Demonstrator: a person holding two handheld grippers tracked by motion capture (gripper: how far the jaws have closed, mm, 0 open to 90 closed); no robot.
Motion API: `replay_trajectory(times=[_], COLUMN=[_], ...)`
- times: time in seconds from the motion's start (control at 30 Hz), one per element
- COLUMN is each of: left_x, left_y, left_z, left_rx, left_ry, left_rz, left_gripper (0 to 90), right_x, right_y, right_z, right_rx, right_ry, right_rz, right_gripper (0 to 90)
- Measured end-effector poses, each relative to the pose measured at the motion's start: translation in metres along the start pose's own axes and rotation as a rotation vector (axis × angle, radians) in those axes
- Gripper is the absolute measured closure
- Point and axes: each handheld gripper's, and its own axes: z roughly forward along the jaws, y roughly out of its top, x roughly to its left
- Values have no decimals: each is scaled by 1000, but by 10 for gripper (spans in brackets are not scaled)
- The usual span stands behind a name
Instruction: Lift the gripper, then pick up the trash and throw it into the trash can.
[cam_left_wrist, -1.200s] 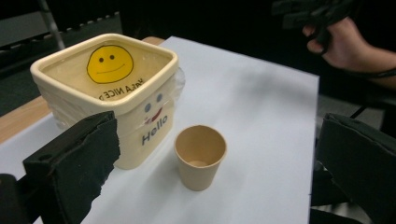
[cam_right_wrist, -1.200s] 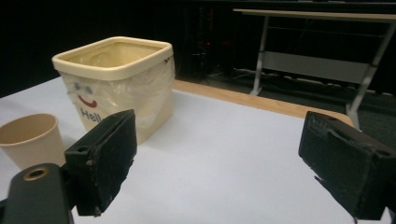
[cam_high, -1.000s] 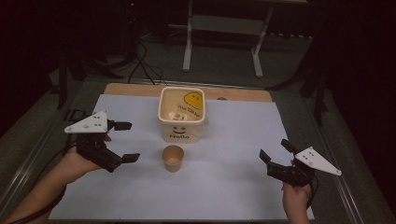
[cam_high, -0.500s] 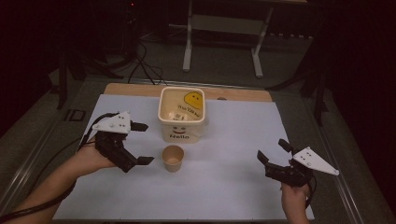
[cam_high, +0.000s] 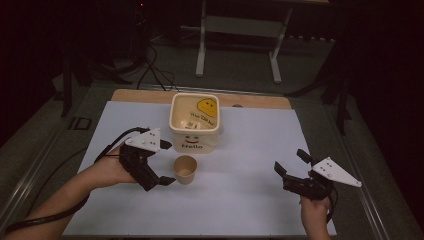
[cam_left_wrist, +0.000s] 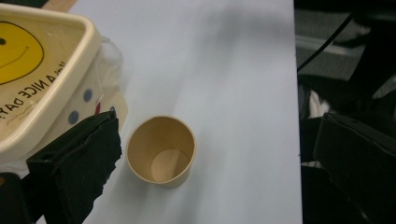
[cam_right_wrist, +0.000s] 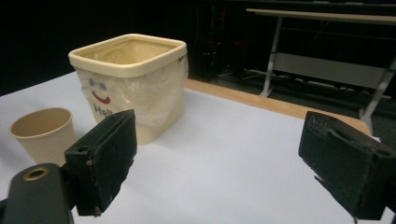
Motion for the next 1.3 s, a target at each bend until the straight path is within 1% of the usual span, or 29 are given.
replay_trajectory(times=[0.03, 0.07, 0.1, 0.13, 0.2, 0.23, 0.27, 0.3, 0.33, 0.37, 0.47, 0.5, 0.53, 0.57, 0.63, 0.67, 0.7, 0.73, 0.77, 0.83, 0.87, 0.9, 1.0, 1.03, 1.07, 1.1, 1.2, 1.23, 1.3], left_x=[-1, -1, -1, -1, -2, -2, -2, -2, -2, -2, -1, -1, -1, 0, 1, 2, 2, 3, 2, 2, 2, 1, -1, -1, -1, -2, -1, -1, 0], left_y=[2, 3, 3, 4, 5, 6, 6, 7, 7, 8, 8, 8, 8, 8, 9, 9, 10, 10, 10, 11, 11, 11, 11, 11, 11, 10, 9, 9, 8], left_z=[6, 9, 11, 14, 16, 20, 20, 22, 25, 27, 33, 34, 36, 38, 40, 42, 46, 48, 50, 57, 57, 63, 72, 74, 74, 80, 86, 86, 90], left_rx=[31, 42, 55, 64, 68, 88, 88, 100, 116, 131, 171, 181, 192, 202, 212, 221, 236, 246, 253, 287, 287, 313, 342, 356, 356, 386, 413, 413, 429], left_ry=[-4, -10, -3, -19, -13, -25, -25, -18, -28, -24, -38, -54, -45, -53, -45, -53, -46, -56, -52, -58, -58, -49, -28, -19, -19, -5, 8, 8, -2], left_rz=[7, 9, 16, 17, 21, 29, 29, 33, 39, 44, 53, 54, 63, 69, 77, 76, 85, 88, 92, 99, 99, 107, 125, 128, 128, 139, 141, 141, 166], left_gripper=[15, 15, 15, 15, 16, 19, 20, 20, 27, 37, 51, 69, 72, 80, 100, 112, 112, 139, 139, 161, 167, 167, 298, 325, 363, 395, 467, 493, 554], right_x=[0, 0, 1, 0, 1, 1, 1, 1, 1, 1, 1, 1, 2, 1, 2, 2, 2, 2, 2, 1, 1, 1, 1, 1, 1, 1, 1, 1, 1], right_y=[0, 0, 0, 0, -1, -1, -1, -1, -1, -1, -1, -1, -2, -1, -2, -2, -2, -2, -2, -2, -2, -2, -3, -3, -3, -3, -3, -3, -3], right_z=[1, 1, 1, 1, 2, 2, 2, 3, 3, 3, 3, 4, 4, 4, 4, 4, 5, 5, 5, 5, 5, 5, 6, 6, 6, 6, 7, 7, 7], right_rx=[6, 7, 11, 12, 18, 19, 19, 21, 20, 22, 28, 28, 28, 29, 31, 33, 36, 39, 40, 39, 39, 40, 45, 47, 47, 49, 54, 56, 59], right_ry=[2, 2, 3, 10, 7, 11, 11, 10, 8, 13, 19, 18, 17, 20, 20, 24, 26, 26, 28, 29, 29, 30, 30, 32, 32, 33, 36, 36, 40], right_rz=[-2, -5, -4, -4, -5, -5, -5, -5, -10, -7, -3, -4, -5, -7, -11, -10, -9, -7, -6, -6, -6, -6, -4, -2, -2, -3, -7, -5, -5], right_gripper=[114, 114, 114, 114, 114, 114, 114, 114, 114, 114, 114, 114, 114, 114, 114, 114, 114, 114, 114, 114, 114, 114, 115, 114, 114, 114, 114, 114, 114])
